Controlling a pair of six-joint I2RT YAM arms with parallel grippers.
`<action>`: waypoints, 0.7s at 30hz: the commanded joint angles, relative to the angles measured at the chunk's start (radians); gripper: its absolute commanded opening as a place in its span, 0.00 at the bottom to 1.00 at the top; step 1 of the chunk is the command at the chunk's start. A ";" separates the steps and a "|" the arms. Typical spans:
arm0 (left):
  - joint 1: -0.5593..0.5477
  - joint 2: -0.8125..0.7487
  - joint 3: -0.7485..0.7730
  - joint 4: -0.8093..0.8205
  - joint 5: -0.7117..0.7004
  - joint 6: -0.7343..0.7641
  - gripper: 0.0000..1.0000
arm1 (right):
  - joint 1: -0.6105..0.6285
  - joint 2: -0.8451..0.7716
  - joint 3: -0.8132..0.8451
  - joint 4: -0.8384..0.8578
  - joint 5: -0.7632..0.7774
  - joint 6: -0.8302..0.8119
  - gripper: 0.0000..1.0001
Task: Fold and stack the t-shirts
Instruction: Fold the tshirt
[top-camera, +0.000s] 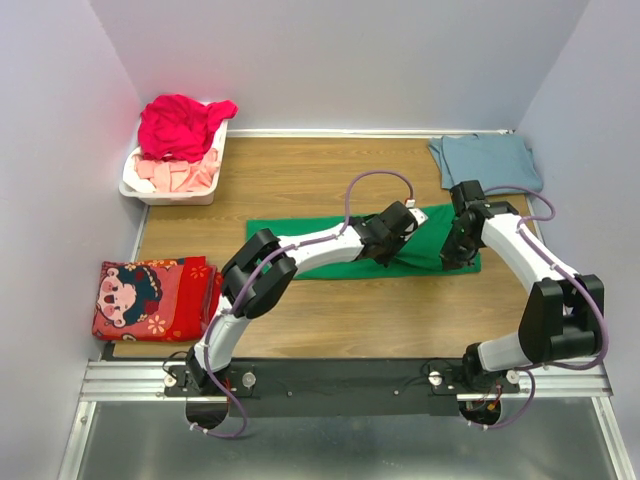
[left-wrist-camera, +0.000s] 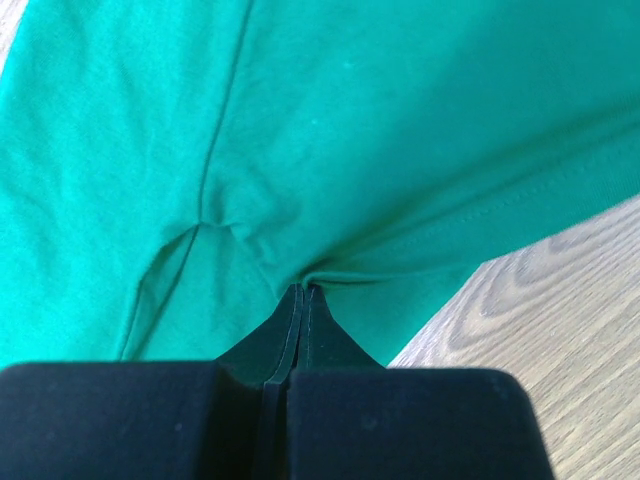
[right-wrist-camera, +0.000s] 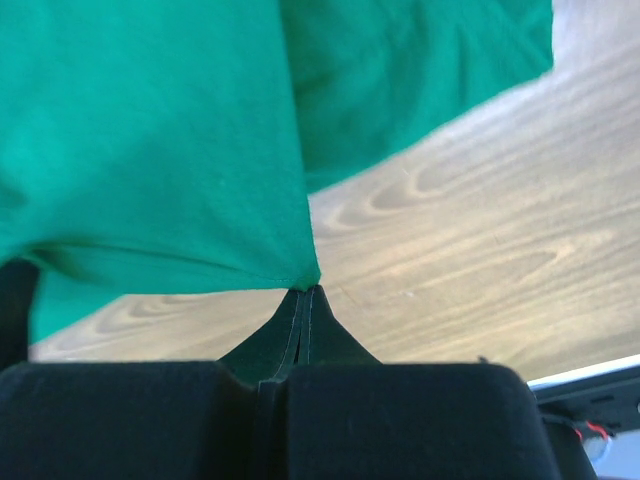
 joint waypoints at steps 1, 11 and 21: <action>-0.002 -0.040 -0.005 -0.035 -0.010 0.012 0.00 | -0.006 -0.020 -0.055 -0.045 -0.022 0.022 0.01; -0.005 -0.064 -0.033 -0.026 0.055 0.044 0.00 | -0.008 -0.020 -0.072 -0.081 0.067 0.058 0.01; -0.011 -0.086 -0.067 -0.028 0.124 0.090 0.02 | -0.008 0.017 -0.063 -0.093 0.107 0.088 0.15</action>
